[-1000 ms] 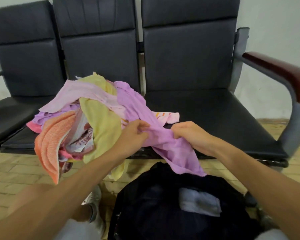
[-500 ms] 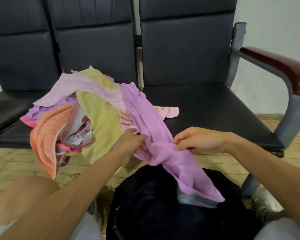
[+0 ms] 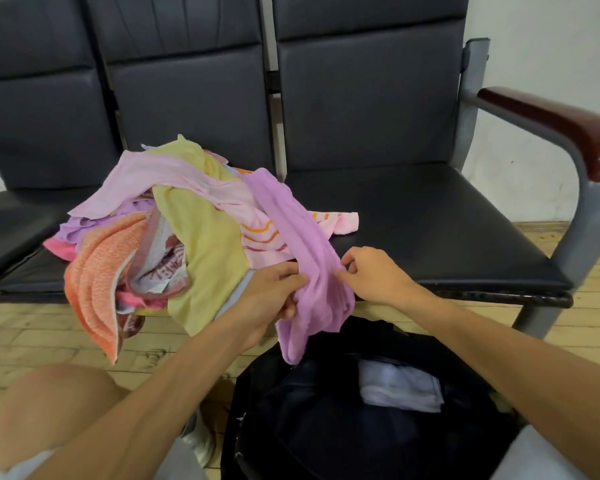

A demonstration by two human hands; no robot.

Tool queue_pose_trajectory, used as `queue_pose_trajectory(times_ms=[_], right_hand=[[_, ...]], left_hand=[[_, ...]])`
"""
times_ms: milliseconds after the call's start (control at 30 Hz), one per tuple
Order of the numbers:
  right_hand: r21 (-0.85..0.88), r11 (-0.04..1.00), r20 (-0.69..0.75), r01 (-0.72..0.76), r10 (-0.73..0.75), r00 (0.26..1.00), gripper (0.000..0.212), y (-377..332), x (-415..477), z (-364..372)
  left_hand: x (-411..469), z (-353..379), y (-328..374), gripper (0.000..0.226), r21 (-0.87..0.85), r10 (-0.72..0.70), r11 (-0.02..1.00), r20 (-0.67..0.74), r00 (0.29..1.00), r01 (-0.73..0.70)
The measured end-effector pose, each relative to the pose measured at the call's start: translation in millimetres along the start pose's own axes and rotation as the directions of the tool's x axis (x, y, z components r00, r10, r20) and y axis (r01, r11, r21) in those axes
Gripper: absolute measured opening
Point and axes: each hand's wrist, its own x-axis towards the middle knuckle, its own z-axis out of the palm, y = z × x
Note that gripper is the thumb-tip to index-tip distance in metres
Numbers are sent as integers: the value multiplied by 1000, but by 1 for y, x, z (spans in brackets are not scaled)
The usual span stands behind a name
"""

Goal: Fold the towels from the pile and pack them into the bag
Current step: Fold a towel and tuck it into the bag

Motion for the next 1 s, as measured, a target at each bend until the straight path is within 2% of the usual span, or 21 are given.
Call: queue_pose_trajectory(times_ms=[100, 200, 300, 367, 500, 600, 700, 800, 900, 1000], right_hand=[[-125, 992, -34, 0, -4, 999, 29, -6, 5, 7], [-88, 996, 1, -19, 19, 1000, 27, -12, 7, 4], [144, 984, 96, -105, 92, 991, 20, -15, 6, 0], [316, 932, 135, -179, 142, 981, 22, -17, 4, -6], [638, 718, 187, -279, 207, 960, 31, -15, -7, -23], [734, 612, 226, -296, 191, 955, 32, -5, -13, -34], [755, 578, 210, -309, 233, 949, 26, 9, -14, -41], [732, 563, 282, -384, 263, 923, 5, 20, -18, -47], [610, 619, 398, -494, 300, 867, 15, 25, -21, -52], [545, 655, 412, -523, 334, 848, 17, 24, -21, -56]], left_hand=[[-5, -2, 1, 15, 2, -28, 1000, 15, 1000, 28], [-7, -4, -1, 9, -27, -57, 998, -2, 998, 57], [-3, -9, -2, 18, -249, -92, 966, -73, 993, 71], [0, -11, -1, 28, -356, -149, 930, -132, 980, 94], [1, -14, 2, 16, -453, -188, 888, -198, 962, 80], [2, -21, 2, 16, -451, -220, 885, -188, 957, 115], [1, -27, 1, 29, -472, -266, 862, -116, 957, 183], [-2, -24, 2, 26, -467, -264, 861, -66, 962, 204], [1, -23, 2, 24, -375, -196, 917, -119, 973, 139], [1, -26, 7, 24, -283, -129, 956, -162, 978, 79]])
